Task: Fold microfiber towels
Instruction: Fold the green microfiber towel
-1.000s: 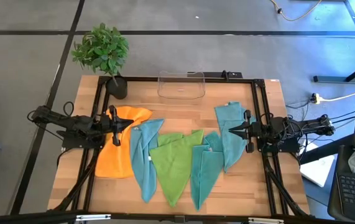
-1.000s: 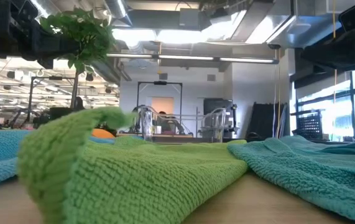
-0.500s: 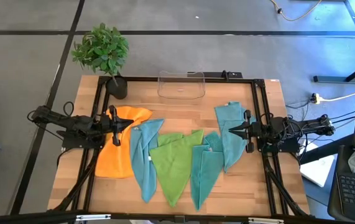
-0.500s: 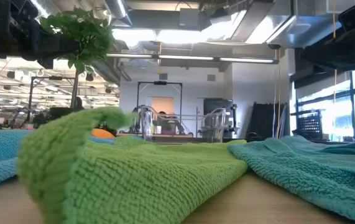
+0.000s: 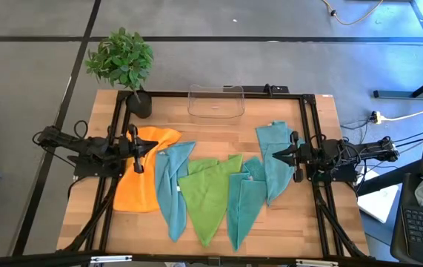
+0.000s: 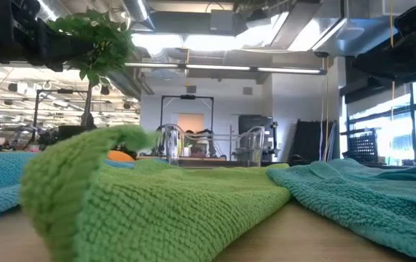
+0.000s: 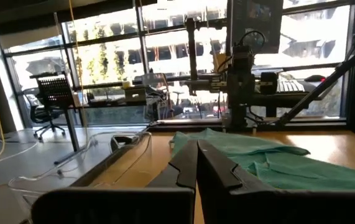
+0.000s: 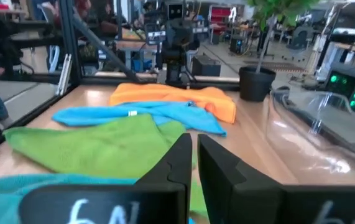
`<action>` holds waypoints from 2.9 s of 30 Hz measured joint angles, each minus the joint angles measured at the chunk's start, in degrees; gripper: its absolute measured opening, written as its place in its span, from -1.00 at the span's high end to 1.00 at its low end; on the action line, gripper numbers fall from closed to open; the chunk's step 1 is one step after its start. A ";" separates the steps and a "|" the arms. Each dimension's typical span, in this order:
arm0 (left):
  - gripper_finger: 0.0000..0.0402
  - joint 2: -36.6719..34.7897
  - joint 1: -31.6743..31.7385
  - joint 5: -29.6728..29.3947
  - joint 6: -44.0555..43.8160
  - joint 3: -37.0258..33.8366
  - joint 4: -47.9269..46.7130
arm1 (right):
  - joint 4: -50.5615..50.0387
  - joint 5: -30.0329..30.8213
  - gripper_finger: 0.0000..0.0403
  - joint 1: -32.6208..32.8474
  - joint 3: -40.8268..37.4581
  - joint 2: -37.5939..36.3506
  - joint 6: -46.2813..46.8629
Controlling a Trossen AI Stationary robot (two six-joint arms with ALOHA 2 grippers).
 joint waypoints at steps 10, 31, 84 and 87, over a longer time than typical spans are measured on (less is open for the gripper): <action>1.00 0.00 0.00 -1.23 -5.01 0.02 5.38 | 9.18 0.75 0.85 0.00 -0.01 -0.02 -4.68; 0.49 55.31 0.00 -2.12 -20.22 34.15 -24.21 | 12.38 9.40 -0.15 -0.17 -3.15 3.97 7.70; 0.47 96.96 15.12 51.58 -36.24 52.87 -41.91 | 29.77 -0.59 -0.19 -0.22 -3.10 33.61 9.22; 0.47 96.96 15.10 51.90 -36.17 52.87 -41.76 | 29.81 -0.59 -0.19 -0.22 -3.10 33.59 9.26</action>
